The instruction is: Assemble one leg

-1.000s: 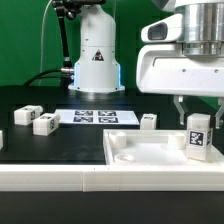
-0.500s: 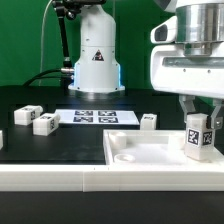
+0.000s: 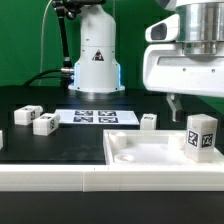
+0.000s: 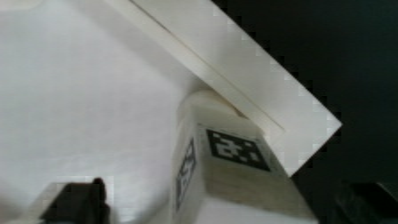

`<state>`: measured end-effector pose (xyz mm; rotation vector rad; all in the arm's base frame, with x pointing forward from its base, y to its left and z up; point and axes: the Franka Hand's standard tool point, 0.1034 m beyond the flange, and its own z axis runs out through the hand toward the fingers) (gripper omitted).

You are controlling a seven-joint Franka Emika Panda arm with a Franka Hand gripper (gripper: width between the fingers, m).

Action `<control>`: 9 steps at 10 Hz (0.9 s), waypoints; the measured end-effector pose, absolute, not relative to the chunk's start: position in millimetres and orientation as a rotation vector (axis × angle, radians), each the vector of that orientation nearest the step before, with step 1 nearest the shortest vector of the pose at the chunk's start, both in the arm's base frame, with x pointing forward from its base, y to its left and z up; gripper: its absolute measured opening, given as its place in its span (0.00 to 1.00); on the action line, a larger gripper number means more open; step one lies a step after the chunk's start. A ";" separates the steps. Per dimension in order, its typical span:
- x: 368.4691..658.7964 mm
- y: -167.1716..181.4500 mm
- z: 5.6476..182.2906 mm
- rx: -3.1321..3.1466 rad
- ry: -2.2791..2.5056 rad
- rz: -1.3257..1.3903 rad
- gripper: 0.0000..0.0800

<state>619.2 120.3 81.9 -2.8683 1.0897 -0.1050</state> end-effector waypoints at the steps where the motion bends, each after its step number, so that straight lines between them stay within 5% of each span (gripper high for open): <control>1: 619.8 119.9 82.4 -2.926 0.936 -0.113 0.81; 9: 624.4 115.6 74.7 -3.151 -0.211 -0.124 0.81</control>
Offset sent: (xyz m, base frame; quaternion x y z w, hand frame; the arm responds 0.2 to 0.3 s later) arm 0.0095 0.0051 -0.0064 -0.0024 -0.0256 -0.2801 0.9596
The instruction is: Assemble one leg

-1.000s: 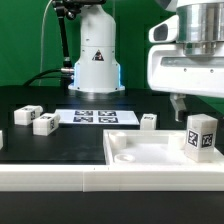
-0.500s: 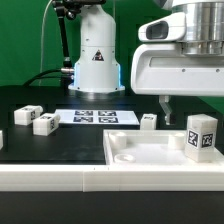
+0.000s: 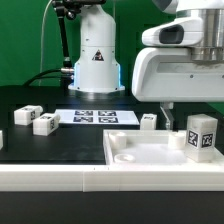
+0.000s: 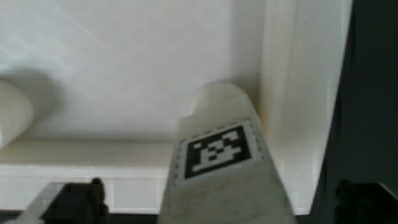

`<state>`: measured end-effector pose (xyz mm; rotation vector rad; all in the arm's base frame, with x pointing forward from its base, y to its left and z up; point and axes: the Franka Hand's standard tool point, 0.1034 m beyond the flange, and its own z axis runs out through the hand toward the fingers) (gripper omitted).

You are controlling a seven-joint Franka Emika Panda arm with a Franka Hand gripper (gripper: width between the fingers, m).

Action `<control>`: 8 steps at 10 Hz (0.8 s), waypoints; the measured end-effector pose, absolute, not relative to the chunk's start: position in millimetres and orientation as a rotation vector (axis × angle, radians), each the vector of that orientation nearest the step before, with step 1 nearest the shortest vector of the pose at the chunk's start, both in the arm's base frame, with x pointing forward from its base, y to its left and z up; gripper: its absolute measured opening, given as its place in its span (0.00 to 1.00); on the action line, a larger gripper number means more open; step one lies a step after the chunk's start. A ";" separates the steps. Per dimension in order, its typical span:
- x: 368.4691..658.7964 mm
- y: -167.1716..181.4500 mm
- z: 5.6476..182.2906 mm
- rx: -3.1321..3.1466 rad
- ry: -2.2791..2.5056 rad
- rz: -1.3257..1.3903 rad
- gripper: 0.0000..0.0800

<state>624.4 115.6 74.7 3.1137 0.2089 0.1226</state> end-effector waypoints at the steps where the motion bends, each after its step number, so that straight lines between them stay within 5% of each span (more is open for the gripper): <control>1: 624.6 114.8 74.6 3.108 0.239 0.124 0.81; 3: 624.7 114.2 74.6 3.107 0.244 0.124 0.51; 4: 624.7 114.4 74.6 3.107 0.244 0.124 0.51; 5: 624.6 114.0 74.5 3.108 0.233 0.124 0.36; 8: 625.3 111.4 74.7 3.131 0.056 0.126 0.36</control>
Offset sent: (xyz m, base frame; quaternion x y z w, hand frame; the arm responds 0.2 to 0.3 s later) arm 0.0000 0.0000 0.0000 0.0000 0.0000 0.0000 1.0000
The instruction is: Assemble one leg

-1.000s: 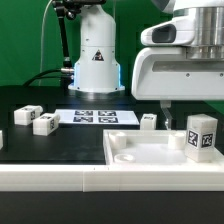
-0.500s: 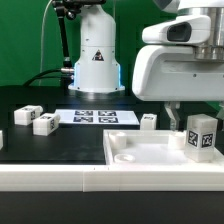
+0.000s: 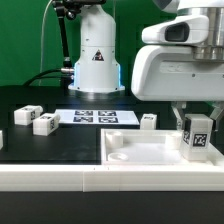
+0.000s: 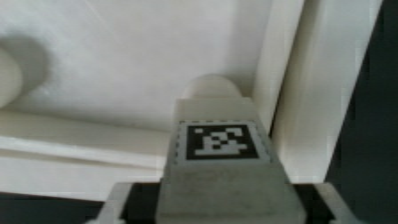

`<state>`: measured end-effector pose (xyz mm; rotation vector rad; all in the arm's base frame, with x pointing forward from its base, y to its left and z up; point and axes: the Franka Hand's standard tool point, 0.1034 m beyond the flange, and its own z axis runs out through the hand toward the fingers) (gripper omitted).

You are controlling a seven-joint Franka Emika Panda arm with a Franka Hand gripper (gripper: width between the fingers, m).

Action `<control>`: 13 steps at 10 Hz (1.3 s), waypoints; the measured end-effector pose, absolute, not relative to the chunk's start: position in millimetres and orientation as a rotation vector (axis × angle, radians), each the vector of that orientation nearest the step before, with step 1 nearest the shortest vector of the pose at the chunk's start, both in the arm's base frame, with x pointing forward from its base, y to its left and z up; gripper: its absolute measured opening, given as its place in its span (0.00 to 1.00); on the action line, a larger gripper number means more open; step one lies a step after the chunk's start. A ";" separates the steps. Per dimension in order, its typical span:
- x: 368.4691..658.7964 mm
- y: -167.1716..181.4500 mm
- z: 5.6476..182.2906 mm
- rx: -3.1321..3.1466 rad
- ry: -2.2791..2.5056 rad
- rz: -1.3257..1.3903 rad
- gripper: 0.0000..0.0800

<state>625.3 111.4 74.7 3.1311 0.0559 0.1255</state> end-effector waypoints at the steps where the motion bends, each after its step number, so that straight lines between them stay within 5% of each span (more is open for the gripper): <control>1: 624.9 111.4 74.3 3.138 -0.123 0.125 0.36; 10: 620.3 121.7 71.2 2.722 -1.684 0.082 0.36; 13: 621.8 120.6 71.3 2.633 -1.845 0.084 0.36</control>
Offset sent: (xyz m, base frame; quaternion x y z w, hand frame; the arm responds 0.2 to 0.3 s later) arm -0.0066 -0.0006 0.0028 0.0306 0.0140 0.2429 0.9695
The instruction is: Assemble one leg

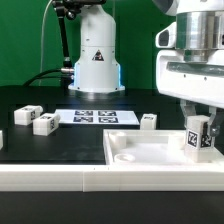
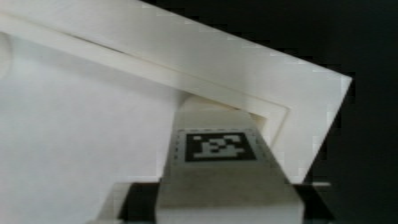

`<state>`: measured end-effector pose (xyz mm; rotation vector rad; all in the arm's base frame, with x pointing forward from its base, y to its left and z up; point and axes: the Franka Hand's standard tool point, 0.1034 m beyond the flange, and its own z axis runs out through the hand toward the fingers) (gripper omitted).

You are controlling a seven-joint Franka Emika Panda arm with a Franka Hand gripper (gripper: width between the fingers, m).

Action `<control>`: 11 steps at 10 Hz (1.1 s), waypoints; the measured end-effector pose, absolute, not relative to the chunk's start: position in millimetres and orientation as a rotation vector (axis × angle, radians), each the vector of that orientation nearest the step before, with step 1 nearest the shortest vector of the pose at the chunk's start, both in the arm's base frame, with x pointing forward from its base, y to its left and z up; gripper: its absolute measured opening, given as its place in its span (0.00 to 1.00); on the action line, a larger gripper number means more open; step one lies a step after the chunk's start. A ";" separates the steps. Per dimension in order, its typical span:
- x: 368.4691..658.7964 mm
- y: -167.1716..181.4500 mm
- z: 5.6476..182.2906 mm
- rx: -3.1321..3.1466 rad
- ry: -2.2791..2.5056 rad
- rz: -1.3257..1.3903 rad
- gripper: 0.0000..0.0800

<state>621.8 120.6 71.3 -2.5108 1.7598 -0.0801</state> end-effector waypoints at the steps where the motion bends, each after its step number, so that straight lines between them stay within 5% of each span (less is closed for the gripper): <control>1: 621.6 121.1 71.2 -2.446 1.841 -0.071 0.36; 2: 621.6 121.1 71.1 -2.500 1.769 -0.074 0.36; 3: 621.4 121.9 71.1 -2.501 1.765 -0.073 0.59; 4: 621.6 122.3 71.2 -2.556 1.686 -0.078 0.59; 5: 622.1 123.7 71.4 -2.645 1.541 -0.090 0.76; 11: 623.8 125.6 74.5 -3.015 0.625 -0.132 0.81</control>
Offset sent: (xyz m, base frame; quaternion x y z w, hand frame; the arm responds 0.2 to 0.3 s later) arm -0.0015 0.0016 0.0033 0.0024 -0.0021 -0.0930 0.9957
